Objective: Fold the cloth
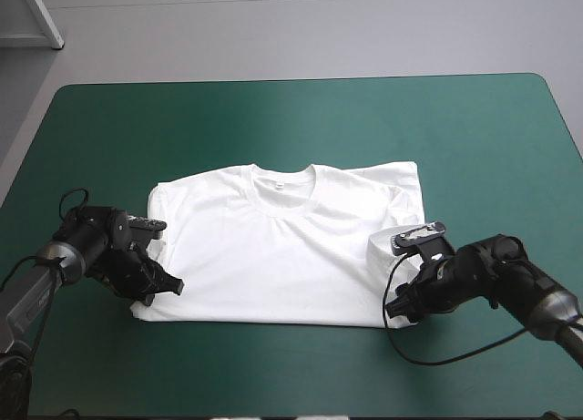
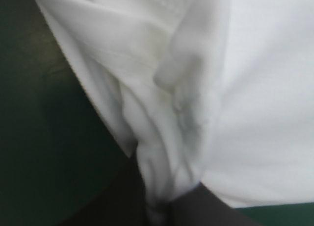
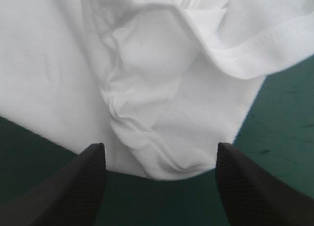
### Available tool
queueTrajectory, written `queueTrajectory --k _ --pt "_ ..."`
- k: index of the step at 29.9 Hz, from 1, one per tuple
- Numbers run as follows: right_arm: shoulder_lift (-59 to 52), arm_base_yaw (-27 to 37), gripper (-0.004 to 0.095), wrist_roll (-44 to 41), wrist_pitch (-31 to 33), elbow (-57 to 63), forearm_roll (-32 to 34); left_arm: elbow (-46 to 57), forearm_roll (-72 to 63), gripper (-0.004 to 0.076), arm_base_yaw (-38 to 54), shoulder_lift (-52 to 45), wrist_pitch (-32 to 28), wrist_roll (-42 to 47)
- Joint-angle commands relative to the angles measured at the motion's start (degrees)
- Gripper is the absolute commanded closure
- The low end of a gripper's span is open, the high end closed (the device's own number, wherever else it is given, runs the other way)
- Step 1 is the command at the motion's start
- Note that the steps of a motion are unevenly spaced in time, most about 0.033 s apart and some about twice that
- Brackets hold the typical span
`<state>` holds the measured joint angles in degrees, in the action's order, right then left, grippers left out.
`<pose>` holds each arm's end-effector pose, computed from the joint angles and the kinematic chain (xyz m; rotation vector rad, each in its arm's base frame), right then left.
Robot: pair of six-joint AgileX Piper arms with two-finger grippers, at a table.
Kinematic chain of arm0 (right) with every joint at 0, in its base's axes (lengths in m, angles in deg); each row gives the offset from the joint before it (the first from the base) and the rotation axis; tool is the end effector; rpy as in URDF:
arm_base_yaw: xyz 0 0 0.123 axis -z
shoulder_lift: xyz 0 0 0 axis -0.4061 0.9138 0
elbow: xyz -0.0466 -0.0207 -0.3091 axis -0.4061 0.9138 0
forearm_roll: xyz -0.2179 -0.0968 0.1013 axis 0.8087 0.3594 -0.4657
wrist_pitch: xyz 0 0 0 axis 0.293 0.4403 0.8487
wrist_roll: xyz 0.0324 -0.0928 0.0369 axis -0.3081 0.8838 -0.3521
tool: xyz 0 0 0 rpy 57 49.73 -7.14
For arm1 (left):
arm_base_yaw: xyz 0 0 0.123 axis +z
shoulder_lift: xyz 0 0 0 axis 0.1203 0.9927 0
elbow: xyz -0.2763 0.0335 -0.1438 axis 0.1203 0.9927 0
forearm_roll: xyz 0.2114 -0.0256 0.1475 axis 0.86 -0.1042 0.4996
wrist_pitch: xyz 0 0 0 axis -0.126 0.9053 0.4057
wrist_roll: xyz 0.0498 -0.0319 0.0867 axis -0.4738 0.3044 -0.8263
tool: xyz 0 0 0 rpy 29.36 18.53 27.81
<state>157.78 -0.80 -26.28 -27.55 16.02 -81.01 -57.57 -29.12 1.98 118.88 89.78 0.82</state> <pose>0.1895 0.0987 0.2551 -0.5912 2.7566 0.2461 0.2398 -0.0225 0.2152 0.3555 3.1127 -0.0274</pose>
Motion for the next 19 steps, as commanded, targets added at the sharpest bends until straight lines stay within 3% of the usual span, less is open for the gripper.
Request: queueTrajectory --k 1,6,13,19 --pt "3.7 -0.1 0.0348 3.3 -1.4 -1.3 -4.4 0.1 1.2 0.0705 -0.2 -0.2 -1.7 0.2" --pt "7.1 -0.1 0.0501 3.5 -1.6 -1.3 -4.8 0.1 1.2 0.0705 -0.2 -0.2 -3.4 0.2" --pt "7.1 -0.1 0.0915 2.6 -2.3 -1.3 -1.0 0.2 1.2 0.0705 -0.2 -0.4 -7.7 0.5" --pt "6.3 -0.1 0.0924 -2.3 0.5 -1.4 3.6 0.2 1.2 0.0705 -0.2 -3.5 -6.6 0.7"
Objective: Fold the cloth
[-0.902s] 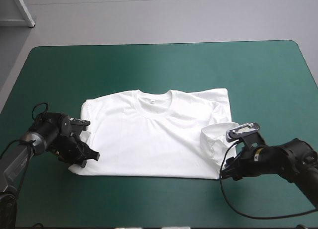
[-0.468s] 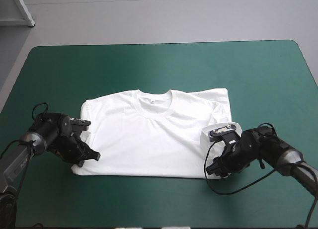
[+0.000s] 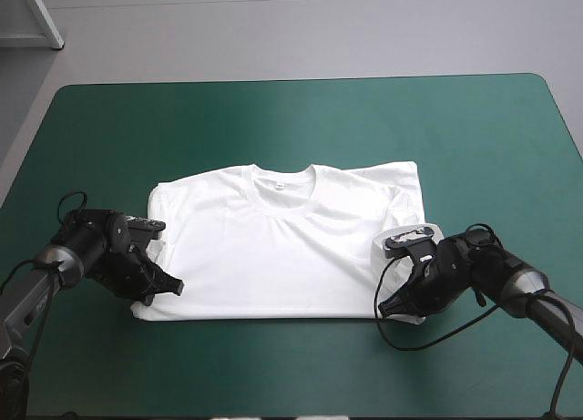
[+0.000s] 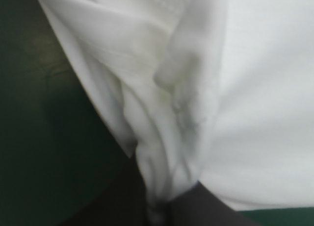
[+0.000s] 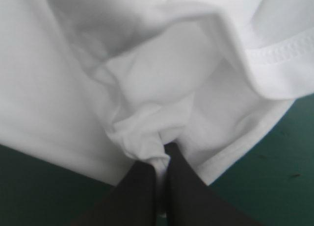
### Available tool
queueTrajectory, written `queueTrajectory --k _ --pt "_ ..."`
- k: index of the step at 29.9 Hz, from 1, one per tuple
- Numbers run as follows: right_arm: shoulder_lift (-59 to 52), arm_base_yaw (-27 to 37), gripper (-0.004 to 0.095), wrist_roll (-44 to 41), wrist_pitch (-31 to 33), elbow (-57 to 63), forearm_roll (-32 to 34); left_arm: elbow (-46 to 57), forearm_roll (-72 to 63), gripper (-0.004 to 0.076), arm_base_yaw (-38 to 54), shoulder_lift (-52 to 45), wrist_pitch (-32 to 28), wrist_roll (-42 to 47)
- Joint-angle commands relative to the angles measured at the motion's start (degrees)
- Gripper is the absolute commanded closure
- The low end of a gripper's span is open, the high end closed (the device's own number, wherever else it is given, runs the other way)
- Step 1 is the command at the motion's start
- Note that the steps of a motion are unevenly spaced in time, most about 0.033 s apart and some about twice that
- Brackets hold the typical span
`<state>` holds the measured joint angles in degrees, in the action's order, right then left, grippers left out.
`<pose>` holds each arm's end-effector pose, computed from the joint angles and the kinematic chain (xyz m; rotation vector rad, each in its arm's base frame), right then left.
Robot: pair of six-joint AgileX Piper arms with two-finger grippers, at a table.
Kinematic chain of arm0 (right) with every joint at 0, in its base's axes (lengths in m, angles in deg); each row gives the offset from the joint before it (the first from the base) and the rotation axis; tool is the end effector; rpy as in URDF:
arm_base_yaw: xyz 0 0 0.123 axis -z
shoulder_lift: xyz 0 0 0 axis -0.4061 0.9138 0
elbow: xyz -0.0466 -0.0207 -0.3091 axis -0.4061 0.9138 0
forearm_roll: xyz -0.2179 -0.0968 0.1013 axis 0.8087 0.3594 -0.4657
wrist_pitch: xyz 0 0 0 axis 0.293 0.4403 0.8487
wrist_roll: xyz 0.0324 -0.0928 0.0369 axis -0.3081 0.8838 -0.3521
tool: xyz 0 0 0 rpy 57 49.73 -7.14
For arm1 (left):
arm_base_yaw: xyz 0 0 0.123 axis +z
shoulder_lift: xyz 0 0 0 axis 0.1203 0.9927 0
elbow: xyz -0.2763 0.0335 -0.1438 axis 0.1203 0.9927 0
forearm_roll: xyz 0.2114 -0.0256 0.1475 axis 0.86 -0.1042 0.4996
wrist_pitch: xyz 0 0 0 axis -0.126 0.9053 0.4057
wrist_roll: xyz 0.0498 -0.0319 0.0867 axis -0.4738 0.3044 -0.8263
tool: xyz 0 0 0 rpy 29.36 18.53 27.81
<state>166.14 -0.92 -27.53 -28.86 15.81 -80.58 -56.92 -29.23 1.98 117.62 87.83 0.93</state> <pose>0.2078 0.1068 0.2240 -0.5822 2.8806 0.2079 0.2388 -0.0225 0.2180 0.3456 3.0688 -0.0271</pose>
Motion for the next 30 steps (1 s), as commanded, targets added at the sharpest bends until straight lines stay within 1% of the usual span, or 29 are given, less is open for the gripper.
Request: queueTrajectory --k 1,8,12,14,17,19,21,25,30 --pt "-2.6 0.0 0.0924 -1.0 2.6 -1.2 3.0 -0.5 1.3 0.0705 -0.2 -3.2 -4.0 0.6" --pt "-7.5 0.0 0.0923 -1.5 3.2 -1.2 2.2 -0.5 0.7 0.0705 -0.2 -8.9 0.2 0.7" --pt "-8.8 0.0 0.0924 0.2 3.7 -1.9 -1.5 -0.7 0.6 0.0705 -0.2 -10.4 3.3 0.6" --pt "-8.7 0.0 0.0924 0.2 3.7 -2.8 -1.9 -1.1 0.7 0.0705 -0.2 -10.3 3.7 0.3" --pt "-8.7 0.0 0.0924 0.2 2.2 -5.3 -1.7 -2.4 1.3 0.0705 -0.2 -10.3 2.0 0.3" --pt "-8.6 0.0 0.0924 0.2 -0.2 -7.4 -1.0 -4.1 1.3 0.0705 -0.2 -10.3 0.4 0.0" --pt "-8.5 0.0 0.0924 0.1 -3.1 -9.5 1.6 -6.2 1.3 0.0705 -0.2 -10.0 -1.1 -0.2" --pt "-5.9 0.7 0.0924 -1.1 -6.5 -14.2 7.6 -13.1 1.3 0.0705 -0.2 -7.2 -1.0 -1.5" --pt "1.3 5.1 0.0926 -1.0 -8.6 -23.2 8.6 -22.5 1.3 0.0705 -0.2 -0.2 -1.4 -2.5"
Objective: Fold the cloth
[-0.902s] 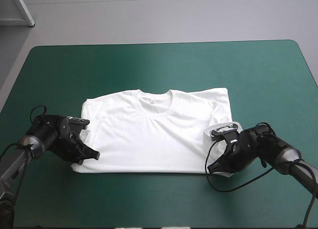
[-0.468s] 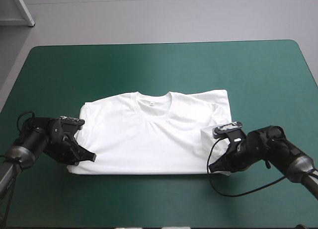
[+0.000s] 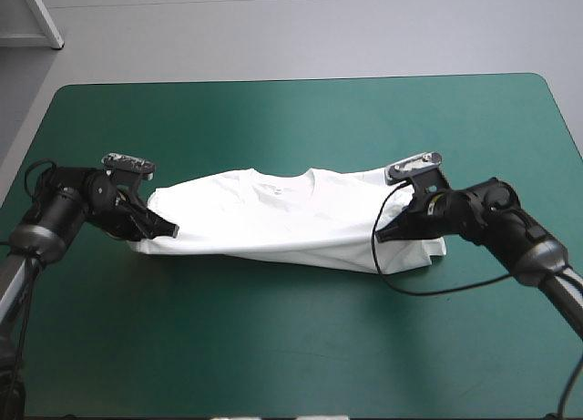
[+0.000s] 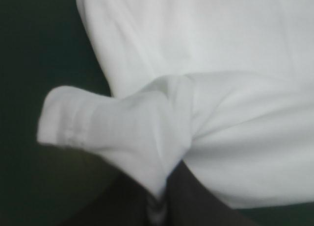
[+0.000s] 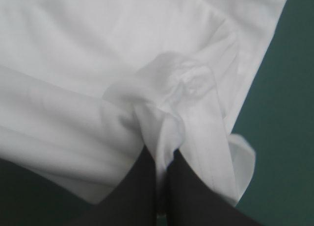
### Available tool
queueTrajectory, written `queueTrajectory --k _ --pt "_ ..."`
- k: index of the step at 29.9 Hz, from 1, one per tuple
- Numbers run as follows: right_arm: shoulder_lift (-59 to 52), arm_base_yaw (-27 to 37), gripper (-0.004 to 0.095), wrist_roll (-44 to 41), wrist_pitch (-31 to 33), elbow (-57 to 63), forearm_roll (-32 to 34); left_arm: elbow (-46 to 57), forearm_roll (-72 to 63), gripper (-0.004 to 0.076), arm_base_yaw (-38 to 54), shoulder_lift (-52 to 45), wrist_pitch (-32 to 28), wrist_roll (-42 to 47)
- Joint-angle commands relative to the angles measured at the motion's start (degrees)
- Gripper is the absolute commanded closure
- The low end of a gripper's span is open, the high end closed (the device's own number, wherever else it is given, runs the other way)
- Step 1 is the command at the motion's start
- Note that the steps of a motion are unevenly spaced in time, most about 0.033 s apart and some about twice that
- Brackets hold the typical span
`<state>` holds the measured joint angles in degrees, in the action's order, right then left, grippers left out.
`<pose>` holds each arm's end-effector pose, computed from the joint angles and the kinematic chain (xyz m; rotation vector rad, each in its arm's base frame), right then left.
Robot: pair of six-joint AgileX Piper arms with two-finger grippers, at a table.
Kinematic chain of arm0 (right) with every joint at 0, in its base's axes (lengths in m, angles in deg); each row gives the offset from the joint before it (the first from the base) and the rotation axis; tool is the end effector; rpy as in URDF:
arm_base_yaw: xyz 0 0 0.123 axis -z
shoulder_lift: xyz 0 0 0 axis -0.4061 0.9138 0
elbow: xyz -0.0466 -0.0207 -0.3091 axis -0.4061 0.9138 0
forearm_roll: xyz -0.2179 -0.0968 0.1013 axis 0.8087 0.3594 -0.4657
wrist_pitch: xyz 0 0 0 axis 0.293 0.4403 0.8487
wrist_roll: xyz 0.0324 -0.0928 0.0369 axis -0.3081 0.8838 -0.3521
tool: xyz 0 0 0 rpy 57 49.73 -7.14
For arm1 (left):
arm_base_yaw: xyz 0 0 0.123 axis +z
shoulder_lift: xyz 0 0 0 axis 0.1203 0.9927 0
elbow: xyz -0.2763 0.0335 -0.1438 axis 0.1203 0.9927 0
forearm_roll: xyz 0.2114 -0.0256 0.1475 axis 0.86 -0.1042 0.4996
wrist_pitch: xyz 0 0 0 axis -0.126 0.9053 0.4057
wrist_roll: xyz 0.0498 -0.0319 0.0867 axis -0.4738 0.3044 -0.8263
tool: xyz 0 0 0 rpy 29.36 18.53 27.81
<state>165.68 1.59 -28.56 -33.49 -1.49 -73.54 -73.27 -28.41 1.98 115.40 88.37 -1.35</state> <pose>0.2683 0.1104 0.3165 -0.5162 2.4845 0.1474 0.2828 -0.0251 0.3047 0.3774 2.7485 0.0158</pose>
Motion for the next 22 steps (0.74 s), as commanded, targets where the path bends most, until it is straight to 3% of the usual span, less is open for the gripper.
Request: queueTrajectory --k 1,10,15,17,20,22 --pt "4.0 4.0 0.0926 0.6 -4.4 -8.5 1.5 -8.9 1.0 0.0705 -0.2 3.7 -1.9 -0.2" --pt "18.3 7.8 0.0926 3.8 -4.1 -26.4 0.7 -24.9 1.5 0.0705 -0.2 17.3 -4.9 -0.2" --pt "24.6 7.8 0.0901 4.2 -3.3 -32.8 -3.7 -26.5 2.2 0.0705 -0.2 21.4 -10.0 -0.2" --pt "26.2 7.8 0.0786 6.4 -2.9 -34.0 -7.2 -26.5 2.2 0.0704 -0.2 22.4 -11.6 0.0" --pt "27.1 7.8 0.0491 9.3 -3.5 -34.4 -11.5 -26.5 2.2 0.0687 -0.2 23.5 -12.8 0.0" --pt "27.1 7.8 0.0287 8.7 -4.5 -34.4 -11.9 -26.5 2.4 0.0622 -0.2 23.8 -13.9 0.3"
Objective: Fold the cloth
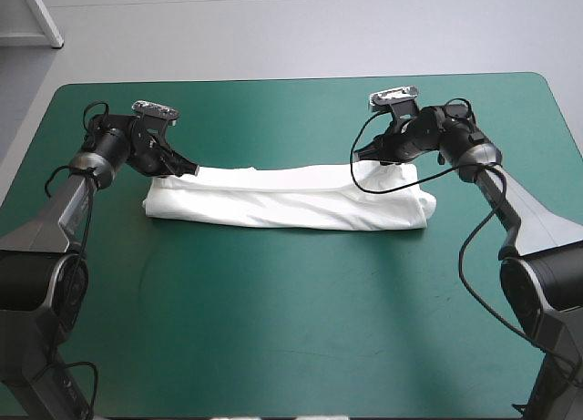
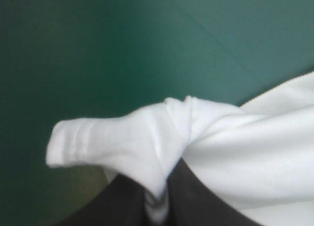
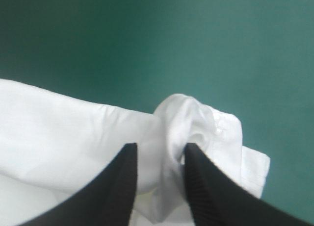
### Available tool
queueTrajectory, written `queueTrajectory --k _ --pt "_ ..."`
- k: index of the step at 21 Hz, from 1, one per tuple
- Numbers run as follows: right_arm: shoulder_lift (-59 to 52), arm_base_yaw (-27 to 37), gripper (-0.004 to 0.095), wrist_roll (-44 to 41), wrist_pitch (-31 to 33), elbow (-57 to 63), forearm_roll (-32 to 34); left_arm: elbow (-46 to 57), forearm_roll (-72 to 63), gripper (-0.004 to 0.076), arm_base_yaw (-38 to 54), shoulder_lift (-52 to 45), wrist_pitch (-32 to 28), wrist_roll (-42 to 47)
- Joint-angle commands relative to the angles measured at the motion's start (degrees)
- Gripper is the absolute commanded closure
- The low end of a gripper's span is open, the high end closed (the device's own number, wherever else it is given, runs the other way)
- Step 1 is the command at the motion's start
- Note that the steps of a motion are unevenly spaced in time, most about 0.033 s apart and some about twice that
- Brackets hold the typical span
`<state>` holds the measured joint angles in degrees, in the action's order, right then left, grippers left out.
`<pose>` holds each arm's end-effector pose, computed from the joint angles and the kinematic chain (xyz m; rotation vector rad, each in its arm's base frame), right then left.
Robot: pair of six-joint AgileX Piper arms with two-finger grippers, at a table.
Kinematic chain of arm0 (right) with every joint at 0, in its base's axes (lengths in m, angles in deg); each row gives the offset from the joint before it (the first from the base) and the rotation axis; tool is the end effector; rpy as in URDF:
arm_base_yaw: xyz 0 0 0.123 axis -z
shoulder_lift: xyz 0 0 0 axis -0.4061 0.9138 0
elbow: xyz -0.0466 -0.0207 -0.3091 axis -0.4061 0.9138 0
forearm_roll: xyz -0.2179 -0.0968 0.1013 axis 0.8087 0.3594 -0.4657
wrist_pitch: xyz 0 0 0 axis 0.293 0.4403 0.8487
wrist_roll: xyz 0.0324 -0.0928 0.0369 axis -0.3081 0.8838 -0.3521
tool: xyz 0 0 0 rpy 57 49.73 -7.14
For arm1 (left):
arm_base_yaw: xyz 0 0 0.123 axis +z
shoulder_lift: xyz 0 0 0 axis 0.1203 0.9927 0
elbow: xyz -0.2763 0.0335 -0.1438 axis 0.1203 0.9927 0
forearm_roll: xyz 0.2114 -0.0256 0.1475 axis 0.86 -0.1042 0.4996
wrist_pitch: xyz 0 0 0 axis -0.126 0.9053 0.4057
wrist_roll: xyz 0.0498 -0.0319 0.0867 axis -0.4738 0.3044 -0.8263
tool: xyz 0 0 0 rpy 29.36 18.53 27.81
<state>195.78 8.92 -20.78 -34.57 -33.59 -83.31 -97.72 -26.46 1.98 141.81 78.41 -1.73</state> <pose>0.4373 0.1298 0.3014 -0.4070 2.4438 0.2412 0.4349 -0.0355 0.2741 0.3881 2.6071 0.0683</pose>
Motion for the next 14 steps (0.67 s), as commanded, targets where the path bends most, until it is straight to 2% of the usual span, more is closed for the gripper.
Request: queueTrajectory --k 1,3,4,6,7,9,11,12,14 --pt "-3.0 0.4 0.0233 0.1 -3.7 -2.3 -2.1 -2.0 0.7 0.0583 -0.2 -2.6 -4.4 1.0" --pt "-3.4 0.4 0.0183 -2.0 -4.2 -2.6 -2.1 -2.0 1.1 0.0454 -0.2 -2.6 -5.5 1.7" --pt "-3.8 0.4 0.0183 -2.0 -3.9 -2.9 -2.1 -2.0 1.1 0.0286 -0.2 -2.6 -6.5 2.4" --pt "-5.6 0.4 0.0183 -2.0 -2.9 -3.2 -2.1 -2.3 2.0 0.0097 -0.2 -2.6 -7.0 4.3" --pt "-6.4 0.4 0.0183 -2.0 -2.2 -3.2 -2.1 -3.0 2.0 0.0069 -0.2 -2.6 -6.5 4.3" --pt "-9.0 1.2 0.0184 -2.0 1.2 -3.2 -1.9 -6.2 -0.8 0.0081 -0.4 -2.6 -5.4 6.1" --pt "-12.5 3.4 0.0184 -1.1 6.0 -3.1 -2.2 -12.8 -6.3 0.0135 -2.1 -2.6 -0.3 4.1" --pt "-13.8 4.5 0.0184 -0.7 6.5 -2.8 -2.1 -15.0 -6.6 0.0171 -2.9 -2.6 2.7 4.1" --pt "-16.5 8.2 0.0185 -0.5 6.6 -1.1 -2.0 -18.3 -7.2 0.0315 -5.9 -2.6 7.2 4.1"
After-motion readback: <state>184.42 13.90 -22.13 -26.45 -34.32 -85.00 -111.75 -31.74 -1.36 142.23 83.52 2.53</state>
